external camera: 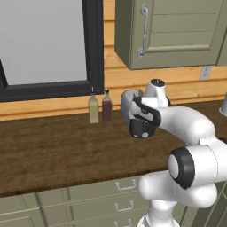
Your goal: Start the toaster. Once the lever pops up, take the bread to the plate on the dining counter.
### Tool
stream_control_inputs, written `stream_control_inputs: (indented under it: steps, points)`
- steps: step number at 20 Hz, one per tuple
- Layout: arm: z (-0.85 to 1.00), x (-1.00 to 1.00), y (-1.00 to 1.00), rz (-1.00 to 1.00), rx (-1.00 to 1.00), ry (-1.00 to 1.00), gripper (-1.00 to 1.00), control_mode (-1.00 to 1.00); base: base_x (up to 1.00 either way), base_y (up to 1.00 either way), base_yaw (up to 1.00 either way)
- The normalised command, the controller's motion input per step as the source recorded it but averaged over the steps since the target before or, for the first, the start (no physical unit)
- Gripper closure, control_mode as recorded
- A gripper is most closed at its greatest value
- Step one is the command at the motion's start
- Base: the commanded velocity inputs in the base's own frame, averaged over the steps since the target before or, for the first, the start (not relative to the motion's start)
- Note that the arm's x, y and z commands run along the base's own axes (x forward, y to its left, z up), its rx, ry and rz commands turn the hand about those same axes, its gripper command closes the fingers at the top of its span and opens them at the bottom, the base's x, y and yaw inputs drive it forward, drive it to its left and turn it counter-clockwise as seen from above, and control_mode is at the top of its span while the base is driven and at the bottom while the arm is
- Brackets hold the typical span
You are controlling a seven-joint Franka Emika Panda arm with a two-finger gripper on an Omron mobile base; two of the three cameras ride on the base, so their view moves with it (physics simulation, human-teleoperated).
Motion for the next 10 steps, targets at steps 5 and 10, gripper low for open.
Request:
stream_control_inputs:
  steps: [5, 10]
  points:
    - [-0.25, 0.00, -0.10, 0.00, 0.00, 0.00, -1.00, -1.00, 0.00, 0.00, 0.00]
    - [-0.15, 0.00, 0.01, 0.00, 0.00, 0.02, -1.00, -1.00, 0.00, 0.00, 0.00]
